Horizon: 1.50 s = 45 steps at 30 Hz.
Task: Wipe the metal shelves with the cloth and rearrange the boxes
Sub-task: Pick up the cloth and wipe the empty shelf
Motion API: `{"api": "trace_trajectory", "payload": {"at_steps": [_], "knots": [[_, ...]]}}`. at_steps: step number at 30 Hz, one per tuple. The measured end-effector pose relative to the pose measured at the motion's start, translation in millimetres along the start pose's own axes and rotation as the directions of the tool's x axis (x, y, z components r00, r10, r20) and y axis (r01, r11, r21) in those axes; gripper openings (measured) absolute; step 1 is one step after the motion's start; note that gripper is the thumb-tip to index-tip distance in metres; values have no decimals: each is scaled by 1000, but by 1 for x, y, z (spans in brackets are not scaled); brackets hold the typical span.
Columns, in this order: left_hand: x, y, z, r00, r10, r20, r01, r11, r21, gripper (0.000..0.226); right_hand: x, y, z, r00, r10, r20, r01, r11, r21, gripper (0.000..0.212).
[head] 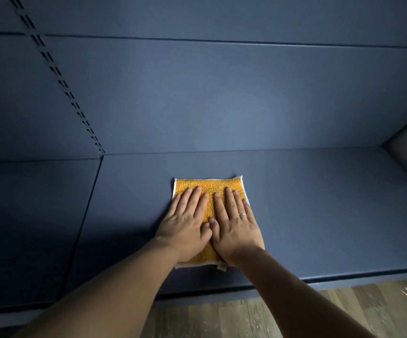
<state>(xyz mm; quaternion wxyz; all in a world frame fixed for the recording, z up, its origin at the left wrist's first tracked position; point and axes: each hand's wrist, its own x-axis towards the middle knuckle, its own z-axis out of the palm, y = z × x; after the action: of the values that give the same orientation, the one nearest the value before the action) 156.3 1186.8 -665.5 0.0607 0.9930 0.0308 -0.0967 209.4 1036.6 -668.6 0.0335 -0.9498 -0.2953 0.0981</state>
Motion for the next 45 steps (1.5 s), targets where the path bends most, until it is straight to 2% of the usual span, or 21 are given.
{"api": "trace_trajectory", "payload": {"at_steps": [7, 12, 18, 22, 28, 33, 39, 45], "knots": [[64, -24, -13, 999, 3, -40, -3, 1000, 6, 69, 71, 13, -8, 1000, 0, -19, 0, 1000, -16, 87], [93, -39, -19, 999, 3, -52, -3, 1000, -4, 68, 106, 18, -14, 1000, 9, -8, -9, 1000, -28, 67], [106, -52, -23, 997, 21, -71, -22, 1000, -9, 68, 124, 14, -16, 999, 34, 5, -34, 999, -23, 67], [102, -63, -23, 995, 34, -95, -35, 999, -5, 67, 122, -3, -20, 998, 69, 17, -68, 997, -26, 67], [76, -120, -21, 993, -13, -117, 20, 998, 56, 74, 138, -60, -16, 999, -22, 41, 24, 999, -39, 68], [71, -114, -22, 994, -50, -102, 53, 998, 29, 67, 130, -62, -12, 999, -29, 20, 29, 999, -33, 66], [37, -97, -15, 993, -65, -94, 68, 997, 31, 85, 94, -66, -5, 999, -37, 3, 37, 999, -25, 65], [-25, -65, -6, 997, -46, -66, 48, 998, 37, 79, 22, -72, 6, 999, -11, 34, 11, 1000, -13, 80]]}}
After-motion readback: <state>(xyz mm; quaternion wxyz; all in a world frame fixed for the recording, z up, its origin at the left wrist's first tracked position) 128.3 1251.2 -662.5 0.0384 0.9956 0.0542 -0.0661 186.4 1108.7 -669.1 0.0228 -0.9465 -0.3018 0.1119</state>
